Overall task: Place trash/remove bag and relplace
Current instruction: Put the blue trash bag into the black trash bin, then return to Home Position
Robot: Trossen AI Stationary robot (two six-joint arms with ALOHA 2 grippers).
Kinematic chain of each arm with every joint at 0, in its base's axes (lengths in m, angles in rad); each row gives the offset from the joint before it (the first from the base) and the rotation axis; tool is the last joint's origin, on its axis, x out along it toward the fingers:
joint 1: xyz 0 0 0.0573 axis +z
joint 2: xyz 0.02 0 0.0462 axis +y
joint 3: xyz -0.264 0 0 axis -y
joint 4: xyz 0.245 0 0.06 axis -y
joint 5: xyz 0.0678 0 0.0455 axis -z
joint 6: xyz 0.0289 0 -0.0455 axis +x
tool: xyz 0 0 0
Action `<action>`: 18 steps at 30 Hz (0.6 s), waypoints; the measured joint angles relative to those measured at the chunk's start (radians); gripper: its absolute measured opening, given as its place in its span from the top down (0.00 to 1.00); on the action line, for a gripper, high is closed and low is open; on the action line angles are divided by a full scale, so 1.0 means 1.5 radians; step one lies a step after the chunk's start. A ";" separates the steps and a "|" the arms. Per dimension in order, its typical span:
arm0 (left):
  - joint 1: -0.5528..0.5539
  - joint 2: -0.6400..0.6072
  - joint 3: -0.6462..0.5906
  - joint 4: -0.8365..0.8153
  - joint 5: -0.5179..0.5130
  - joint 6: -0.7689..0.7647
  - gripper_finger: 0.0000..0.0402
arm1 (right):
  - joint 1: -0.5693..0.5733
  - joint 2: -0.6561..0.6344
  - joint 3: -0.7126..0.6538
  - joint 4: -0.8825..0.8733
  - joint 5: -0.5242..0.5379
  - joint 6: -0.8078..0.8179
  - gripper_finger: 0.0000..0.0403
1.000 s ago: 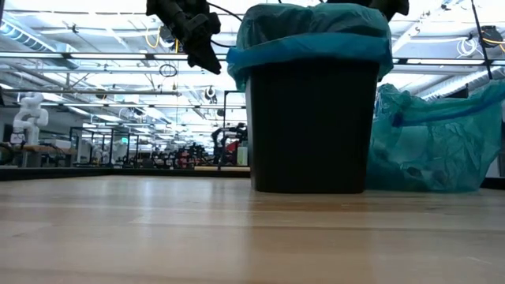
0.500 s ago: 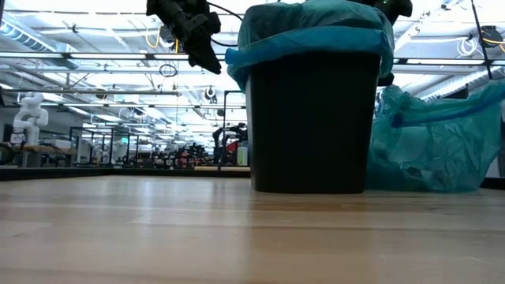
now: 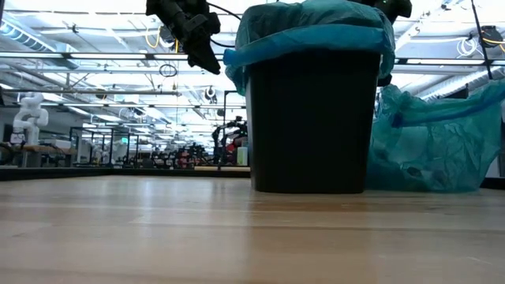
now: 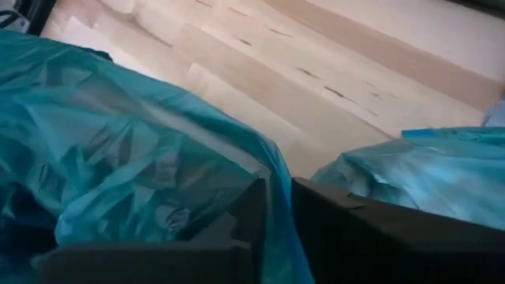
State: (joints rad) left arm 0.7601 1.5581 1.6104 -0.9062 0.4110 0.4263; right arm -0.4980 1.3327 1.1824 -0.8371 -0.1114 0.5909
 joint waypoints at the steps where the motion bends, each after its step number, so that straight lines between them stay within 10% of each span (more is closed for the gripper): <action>1: 0.000 0.000 0.000 -0.003 0.000 0.000 0.65 | 0.000 0.000 0.000 0.001 -0.007 0.000 0.85; 18: -0.001 0.000 0.000 -0.015 -0.044 -0.002 0.65 | -0.004 -0.129 0.000 0.002 -0.013 0.022 0.65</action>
State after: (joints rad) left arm 0.7586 1.5578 1.6104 -0.9283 0.3447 0.4240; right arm -0.5045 1.1392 1.1824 -0.8341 -0.1305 0.6238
